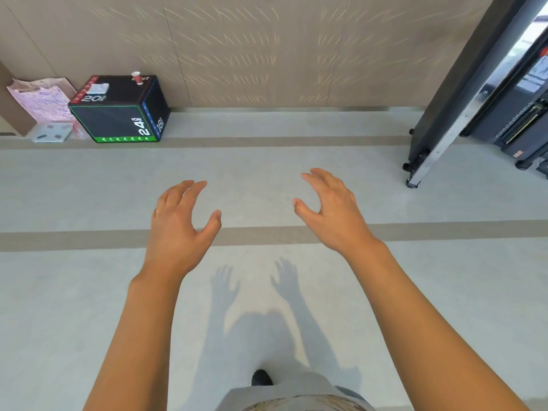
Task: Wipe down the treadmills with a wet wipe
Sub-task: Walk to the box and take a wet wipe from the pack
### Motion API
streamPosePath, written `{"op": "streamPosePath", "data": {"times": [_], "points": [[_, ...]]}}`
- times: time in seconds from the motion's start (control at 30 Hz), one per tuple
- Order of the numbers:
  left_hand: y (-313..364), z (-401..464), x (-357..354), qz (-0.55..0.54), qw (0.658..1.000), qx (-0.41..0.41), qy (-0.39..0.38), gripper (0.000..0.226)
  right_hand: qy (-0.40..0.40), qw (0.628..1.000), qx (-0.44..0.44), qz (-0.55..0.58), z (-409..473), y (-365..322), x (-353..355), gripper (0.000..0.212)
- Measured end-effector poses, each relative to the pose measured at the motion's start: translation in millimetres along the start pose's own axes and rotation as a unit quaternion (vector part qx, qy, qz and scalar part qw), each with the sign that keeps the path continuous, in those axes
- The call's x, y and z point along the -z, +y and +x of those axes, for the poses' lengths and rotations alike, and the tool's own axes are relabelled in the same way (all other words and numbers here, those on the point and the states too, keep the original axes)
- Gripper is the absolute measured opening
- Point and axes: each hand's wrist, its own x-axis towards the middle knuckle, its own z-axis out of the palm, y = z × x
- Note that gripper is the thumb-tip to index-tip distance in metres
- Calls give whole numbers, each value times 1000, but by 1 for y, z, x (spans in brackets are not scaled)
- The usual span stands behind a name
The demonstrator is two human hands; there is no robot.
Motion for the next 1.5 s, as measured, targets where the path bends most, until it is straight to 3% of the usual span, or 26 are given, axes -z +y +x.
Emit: {"op": "streamPosePath", "data": {"times": [0.53, 0.7, 1.17, 1.5], "points": [[-103, 59, 20, -22, 993, 104, 56, 64, -85, 992, 86, -23, 130, -73, -87, 60], [-127, 117, 17, -2, 989, 121, 84, 58, -89, 989, 120, -20, 206, -80, -109, 59], [-172, 306, 1, 47, 977, 160, 131, 67, -120, 977, 178, 3, 437, -86, -145, 59], [-242, 405, 14, 65, 970, 185, 142, 69, -152, 965, 210, 43, 554, -129, -200, 57]]}}
